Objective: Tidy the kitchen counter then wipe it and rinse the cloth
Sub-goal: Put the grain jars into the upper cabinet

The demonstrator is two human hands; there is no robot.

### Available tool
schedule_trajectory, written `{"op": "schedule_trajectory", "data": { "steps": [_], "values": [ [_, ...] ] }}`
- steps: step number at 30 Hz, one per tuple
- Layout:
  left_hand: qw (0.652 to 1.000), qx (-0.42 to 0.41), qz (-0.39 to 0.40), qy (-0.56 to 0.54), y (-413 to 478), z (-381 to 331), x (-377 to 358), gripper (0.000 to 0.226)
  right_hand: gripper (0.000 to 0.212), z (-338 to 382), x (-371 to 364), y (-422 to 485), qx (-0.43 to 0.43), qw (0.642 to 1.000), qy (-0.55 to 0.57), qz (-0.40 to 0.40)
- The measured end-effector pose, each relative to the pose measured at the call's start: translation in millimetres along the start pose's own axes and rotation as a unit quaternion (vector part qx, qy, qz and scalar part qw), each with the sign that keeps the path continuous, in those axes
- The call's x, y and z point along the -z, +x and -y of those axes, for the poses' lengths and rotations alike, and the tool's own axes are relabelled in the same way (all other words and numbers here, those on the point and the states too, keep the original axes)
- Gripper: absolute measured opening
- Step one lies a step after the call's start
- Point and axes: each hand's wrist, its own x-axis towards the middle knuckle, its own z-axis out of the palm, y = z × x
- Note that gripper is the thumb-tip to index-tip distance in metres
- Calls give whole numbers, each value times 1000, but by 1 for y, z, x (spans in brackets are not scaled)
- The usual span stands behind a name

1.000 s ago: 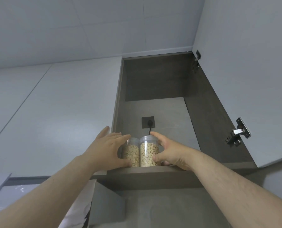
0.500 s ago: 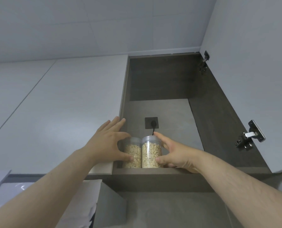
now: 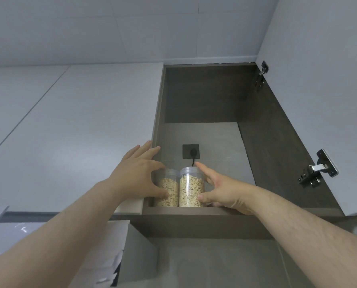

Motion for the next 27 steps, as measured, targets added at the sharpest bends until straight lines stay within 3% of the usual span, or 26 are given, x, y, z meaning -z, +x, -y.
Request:
{"op": "schedule_trajectory", "data": {
  "steps": [17,22,25,27],
  "values": [
    [998,-16,-45,-44,-4,4,-4,60,98,13,-10,-8,-35,997,-44,-60],
    [968,36,-25,-246,-15,3,11,58,80,17,-13,-21,33,991,-60,-111],
    [922,70,-6,-380,-33,-2,23,58,71,20,-24,-37,53,977,-150,-142],
    [916,61,-23,-396,-47,-9,29,48,60,21,-35,-54,76,957,-209,-186]
  ]
}}
